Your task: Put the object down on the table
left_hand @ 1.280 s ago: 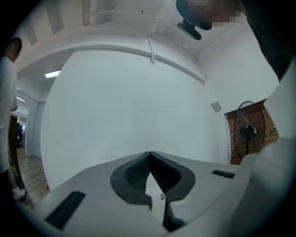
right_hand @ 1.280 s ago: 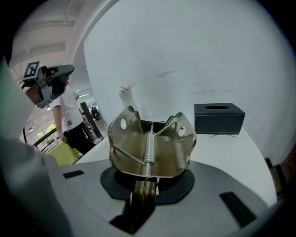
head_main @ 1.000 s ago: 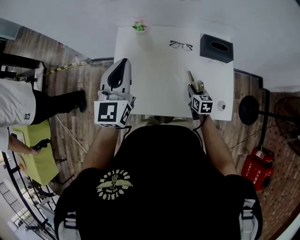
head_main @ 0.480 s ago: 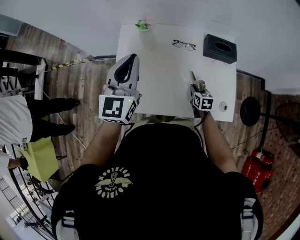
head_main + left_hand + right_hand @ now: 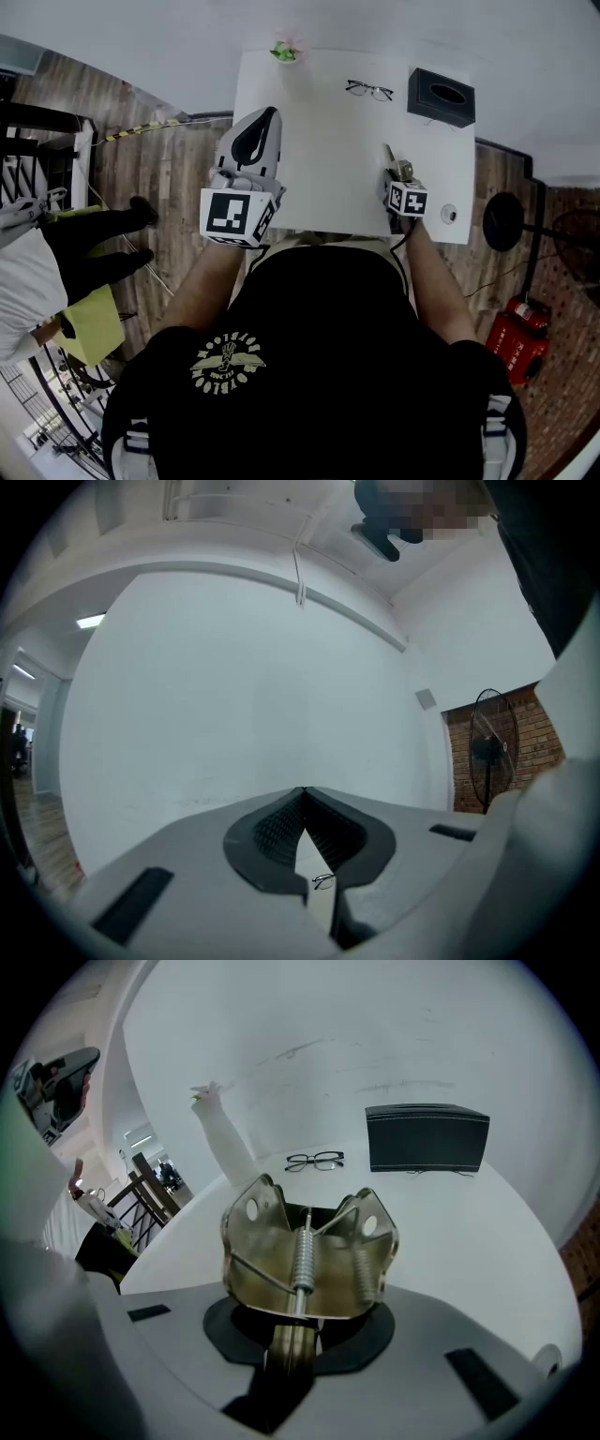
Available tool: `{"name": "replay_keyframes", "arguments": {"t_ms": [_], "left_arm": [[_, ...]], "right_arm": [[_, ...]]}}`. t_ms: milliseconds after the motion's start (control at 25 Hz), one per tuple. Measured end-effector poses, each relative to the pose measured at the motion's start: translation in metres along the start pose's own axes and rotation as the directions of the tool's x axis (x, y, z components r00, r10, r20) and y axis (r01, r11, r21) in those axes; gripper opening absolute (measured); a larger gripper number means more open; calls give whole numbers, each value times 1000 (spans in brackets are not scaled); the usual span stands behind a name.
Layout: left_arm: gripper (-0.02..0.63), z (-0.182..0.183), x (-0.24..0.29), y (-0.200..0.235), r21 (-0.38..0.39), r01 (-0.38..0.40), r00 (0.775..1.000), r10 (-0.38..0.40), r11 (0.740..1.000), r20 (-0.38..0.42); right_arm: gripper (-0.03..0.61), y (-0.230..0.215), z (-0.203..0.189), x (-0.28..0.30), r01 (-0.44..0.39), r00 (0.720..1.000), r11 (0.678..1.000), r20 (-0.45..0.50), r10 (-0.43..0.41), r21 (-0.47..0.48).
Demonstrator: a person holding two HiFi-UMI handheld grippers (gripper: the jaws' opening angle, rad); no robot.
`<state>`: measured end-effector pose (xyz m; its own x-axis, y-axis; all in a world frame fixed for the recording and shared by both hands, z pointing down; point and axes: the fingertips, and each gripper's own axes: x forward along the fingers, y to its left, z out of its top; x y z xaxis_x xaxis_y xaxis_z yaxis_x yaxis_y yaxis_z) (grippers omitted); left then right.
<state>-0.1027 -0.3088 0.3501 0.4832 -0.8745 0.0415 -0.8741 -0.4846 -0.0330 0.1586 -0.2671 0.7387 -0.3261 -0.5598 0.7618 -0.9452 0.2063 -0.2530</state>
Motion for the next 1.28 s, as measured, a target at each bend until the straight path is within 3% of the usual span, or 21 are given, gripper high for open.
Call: {"name": "replay_keyframes", "arguments": {"t_ms": [360, 480, 640, 960, 1280], "left_arm": [[6, -2, 3, 0, -5, 13, 1000, -13, 1000, 3], [6, -3, 4, 1, -6, 10, 1000, -10, 1000, 4], [6, -4, 5, 2, -9, 10, 1000, -10, 1000, 1], [6, -8, 8, 2, -19, 10, 1000, -10, 1000, -1], [6, -8, 8, -1, -33, 13, 1000, -13, 999, 4]], "right_arm": [[76, 0, -3, 5, -4, 1000, 1000, -26, 4, 17], [156, 2, -4, 8, -35, 999, 999, -32, 36, 28], [204, 3, -6, 8, -42, 998, 999, -41, 42, 1], [249, 1, 8, -1, -35, 999, 997, 7, 35, -65], [252, -24, 27, -20, 25, 997, 999, 74, -22, -40]]}}
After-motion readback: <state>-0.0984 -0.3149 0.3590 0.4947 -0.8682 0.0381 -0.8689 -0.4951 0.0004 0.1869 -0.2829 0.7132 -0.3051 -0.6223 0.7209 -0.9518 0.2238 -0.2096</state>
